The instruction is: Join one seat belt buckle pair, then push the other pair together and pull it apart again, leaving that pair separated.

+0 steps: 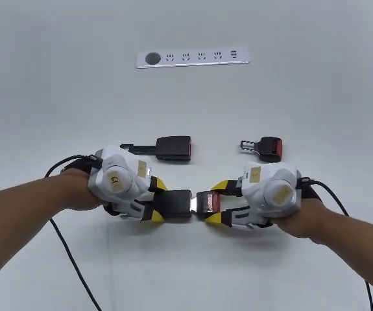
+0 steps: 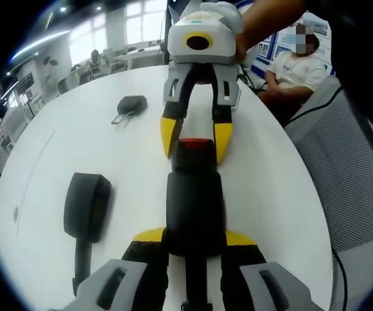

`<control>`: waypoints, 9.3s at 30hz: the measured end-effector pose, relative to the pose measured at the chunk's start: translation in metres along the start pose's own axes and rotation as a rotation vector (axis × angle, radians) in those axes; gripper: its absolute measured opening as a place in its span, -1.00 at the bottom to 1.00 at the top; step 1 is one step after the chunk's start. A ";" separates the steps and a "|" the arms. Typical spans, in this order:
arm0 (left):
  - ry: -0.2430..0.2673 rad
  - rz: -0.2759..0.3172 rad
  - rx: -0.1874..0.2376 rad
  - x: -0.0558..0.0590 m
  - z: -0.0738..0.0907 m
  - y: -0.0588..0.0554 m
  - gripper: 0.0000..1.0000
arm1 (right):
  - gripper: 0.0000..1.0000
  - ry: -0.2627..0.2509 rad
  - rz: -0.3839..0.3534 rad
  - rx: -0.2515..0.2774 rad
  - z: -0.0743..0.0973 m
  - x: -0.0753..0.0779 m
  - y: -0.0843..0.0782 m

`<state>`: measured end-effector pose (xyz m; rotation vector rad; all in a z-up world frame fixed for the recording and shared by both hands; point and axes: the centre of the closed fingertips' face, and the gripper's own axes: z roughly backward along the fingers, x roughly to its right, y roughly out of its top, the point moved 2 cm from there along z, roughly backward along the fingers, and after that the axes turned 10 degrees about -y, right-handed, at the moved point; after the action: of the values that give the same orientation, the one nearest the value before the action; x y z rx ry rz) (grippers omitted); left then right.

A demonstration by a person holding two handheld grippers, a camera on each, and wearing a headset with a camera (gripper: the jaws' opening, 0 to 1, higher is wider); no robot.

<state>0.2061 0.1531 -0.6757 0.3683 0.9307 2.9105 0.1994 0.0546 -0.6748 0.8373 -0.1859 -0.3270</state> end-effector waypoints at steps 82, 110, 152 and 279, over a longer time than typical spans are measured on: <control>0.254 0.088 0.140 -0.051 0.085 0.017 0.37 | 0.46 -0.252 -0.117 0.100 0.075 0.087 0.006; 0.180 0.042 0.072 -0.106 0.055 0.016 0.22 | 0.33 -0.181 -0.125 -0.075 0.067 0.151 -0.050; 0.094 0.030 0.058 -0.115 0.030 0.012 -0.33 | -0.32 -0.102 0.024 -0.173 0.062 0.167 -0.062; 0.052 0.020 -0.043 -0.115 0.027 0.016 -0.35 | -0.33 -0.072 0.036 -0.130 -0.037 0.116 0.024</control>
<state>0.3240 0.1401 -0.6691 0.3016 0.8740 2.9663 0.3231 0.0542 -0.6769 0.6935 -0.2438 -0.3319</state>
